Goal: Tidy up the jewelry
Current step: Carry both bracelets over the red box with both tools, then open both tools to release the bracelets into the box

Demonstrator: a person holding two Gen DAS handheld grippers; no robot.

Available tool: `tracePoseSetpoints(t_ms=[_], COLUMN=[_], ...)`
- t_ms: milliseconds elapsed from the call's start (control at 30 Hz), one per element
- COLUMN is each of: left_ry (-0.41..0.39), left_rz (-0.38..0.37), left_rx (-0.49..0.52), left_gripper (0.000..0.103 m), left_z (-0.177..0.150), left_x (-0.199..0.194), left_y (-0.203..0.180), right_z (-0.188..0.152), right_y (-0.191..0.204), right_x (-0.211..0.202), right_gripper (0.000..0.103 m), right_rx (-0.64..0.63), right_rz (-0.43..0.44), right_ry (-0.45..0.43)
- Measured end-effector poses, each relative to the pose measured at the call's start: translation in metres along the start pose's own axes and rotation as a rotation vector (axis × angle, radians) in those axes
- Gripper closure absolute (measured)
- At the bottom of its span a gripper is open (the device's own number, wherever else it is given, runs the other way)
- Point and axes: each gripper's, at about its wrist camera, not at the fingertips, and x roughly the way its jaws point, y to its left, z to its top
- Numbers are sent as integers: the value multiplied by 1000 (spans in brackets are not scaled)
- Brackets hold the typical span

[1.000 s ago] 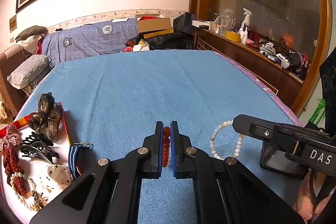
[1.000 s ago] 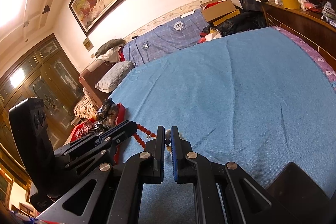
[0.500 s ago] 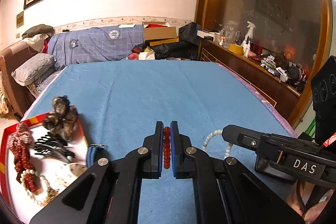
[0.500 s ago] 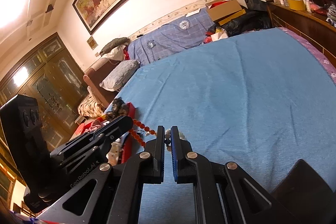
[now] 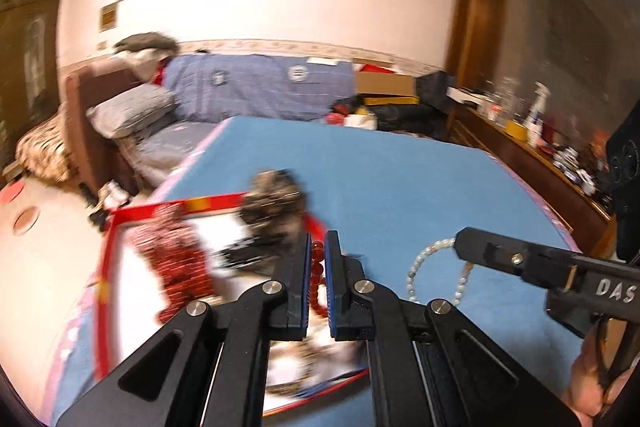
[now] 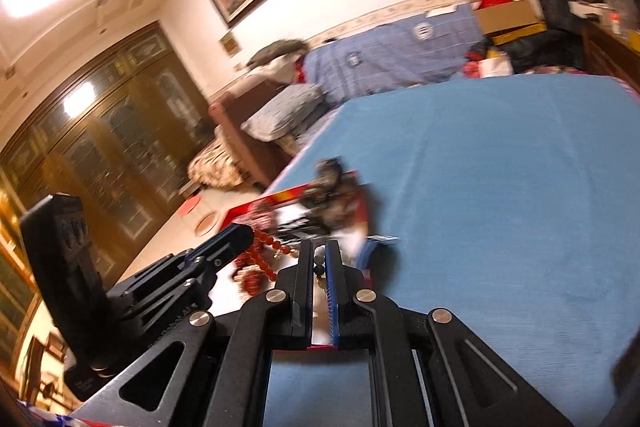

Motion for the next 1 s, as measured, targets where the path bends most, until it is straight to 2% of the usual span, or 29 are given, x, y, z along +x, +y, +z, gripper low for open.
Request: tracePoseSetpoints(t_ms=[167,267,400,700,1000], left_ry=[28,52,97,134,152], left_rz=[80,127,176,205,214], left_rx=[-69,-108,-142,-125,-120], left_gripper=[97,97,97,97,97], left_z=[-18,-31,-46,-52,-52], left_x=[-10,-8,2,20,29], left_y=[58,80,95,90,87], right_z=[-7,-17,-29,-45,-50], right_y=[40,61,71,52,39], right_x=[37,60,90,128,129], right_gripper=[97,97,96,96,95], right_rx=[-45,-74,-84,-82,-77], right_rz=[60,84,89,-7,-37], right_ry=[60,94,142,205,225])
